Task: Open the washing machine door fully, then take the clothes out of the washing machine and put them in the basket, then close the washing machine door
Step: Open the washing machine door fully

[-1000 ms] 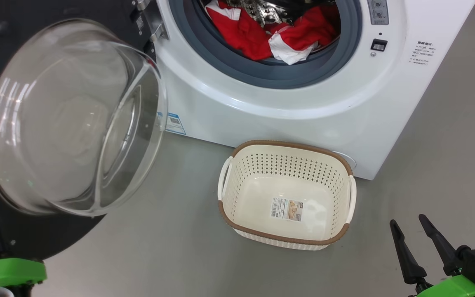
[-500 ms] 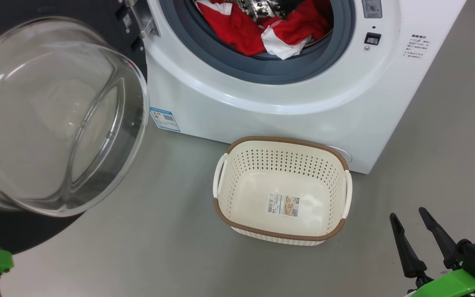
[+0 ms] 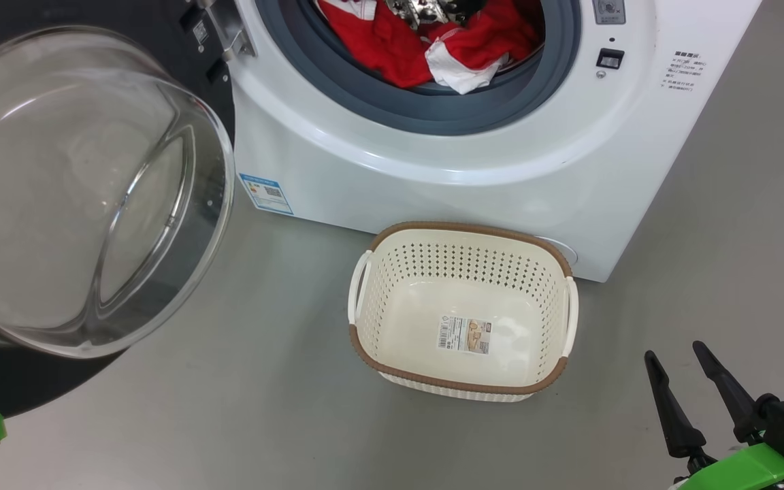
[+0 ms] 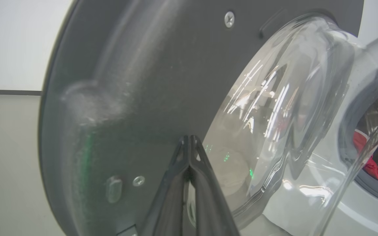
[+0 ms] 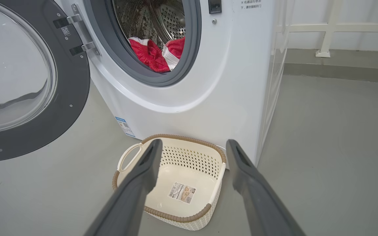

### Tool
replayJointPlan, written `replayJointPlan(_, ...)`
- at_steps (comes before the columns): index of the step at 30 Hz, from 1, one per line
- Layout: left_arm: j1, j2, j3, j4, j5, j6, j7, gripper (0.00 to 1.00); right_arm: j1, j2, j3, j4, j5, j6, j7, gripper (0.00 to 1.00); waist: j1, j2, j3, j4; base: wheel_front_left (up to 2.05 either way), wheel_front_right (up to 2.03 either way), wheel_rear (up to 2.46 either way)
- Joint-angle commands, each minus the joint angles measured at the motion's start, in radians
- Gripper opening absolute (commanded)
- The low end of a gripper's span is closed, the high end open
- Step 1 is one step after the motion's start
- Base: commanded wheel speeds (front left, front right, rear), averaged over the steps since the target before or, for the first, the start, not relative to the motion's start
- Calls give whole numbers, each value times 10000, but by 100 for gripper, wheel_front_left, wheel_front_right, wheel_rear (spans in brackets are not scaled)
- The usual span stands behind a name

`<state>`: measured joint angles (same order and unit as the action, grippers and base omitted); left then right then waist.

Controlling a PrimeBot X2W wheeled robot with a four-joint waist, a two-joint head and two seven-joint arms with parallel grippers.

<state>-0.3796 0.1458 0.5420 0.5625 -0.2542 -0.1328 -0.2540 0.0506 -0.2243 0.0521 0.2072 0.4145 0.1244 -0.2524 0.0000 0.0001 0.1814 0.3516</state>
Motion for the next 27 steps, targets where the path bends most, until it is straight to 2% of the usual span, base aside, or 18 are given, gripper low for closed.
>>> replayJointPlan(1,-256,610,314,-148,75,22,-78,0,-303,-201,223,-276,-113,63,-93,100,0,-1,-12,8,0,0,0)
replayJointPlan(11,188,535,-156,-200,-301,22,-78,0,-281,-102,262,-239,-106,63,-93,100,0,-1,-282,27,0,0,0)
replayJointPlan(21,1397,-153,-607,-1343,-540,21,-78,0,-172,18,302,-194,-62,63,-93,100,0,-1,-708,-34,0,0,0)
replayJointPlan(27,2258,-548,-1327,-2326,-621,21,-78,0,-85,90,280,-219,-45,63,-93,100,0,-1,-883,-149,0,0,0)
